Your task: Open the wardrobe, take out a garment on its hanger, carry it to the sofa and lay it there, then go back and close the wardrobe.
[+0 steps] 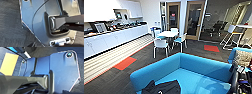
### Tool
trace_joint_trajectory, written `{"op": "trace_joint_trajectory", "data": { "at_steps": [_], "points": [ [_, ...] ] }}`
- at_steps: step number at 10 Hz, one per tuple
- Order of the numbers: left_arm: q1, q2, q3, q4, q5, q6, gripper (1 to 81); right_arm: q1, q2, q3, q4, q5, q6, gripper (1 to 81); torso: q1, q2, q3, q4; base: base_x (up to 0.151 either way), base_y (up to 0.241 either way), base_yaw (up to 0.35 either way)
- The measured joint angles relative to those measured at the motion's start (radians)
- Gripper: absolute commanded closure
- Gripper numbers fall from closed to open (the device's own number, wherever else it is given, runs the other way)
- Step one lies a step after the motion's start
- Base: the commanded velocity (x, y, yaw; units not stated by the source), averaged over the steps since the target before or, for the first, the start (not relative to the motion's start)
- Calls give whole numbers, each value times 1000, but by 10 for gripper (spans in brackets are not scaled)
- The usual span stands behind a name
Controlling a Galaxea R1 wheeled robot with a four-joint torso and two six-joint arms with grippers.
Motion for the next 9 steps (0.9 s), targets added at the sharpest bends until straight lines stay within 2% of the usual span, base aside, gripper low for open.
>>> {"op": "trace_joint_trajectory", "data": {
  "at_steps": [1,2,3,4,5,9],
  "points": [
    [-3,0,-1,-199,8,167,10,0,0,0,0,0,0,10,0,0,0,-25,0,0,0],
    [-11,1,-1,-348,-12,300,10,0,0,0,0,0,0,10,0,0,0,-49,0,0,0],
    [-20,7,-1,-460,-33,400,10,0,0,0,0,0,0,10,0,0,0,-74,0,0,0],
    [-34,15,-1,-517,-44,446,10,-1,0,0,0,0,0,10,0,0,0,-92,0,0,0],
    [-56,20,0,-535,-43,449,10,-1,0,0,0,-1,0,10,0,0,0,-99,0,0,0],
    [-75,31,-5,-538,-43,450,10,-1,4,-1,0,-2,0,10,0,0,0,-99,0,0,0]
  ]
}}
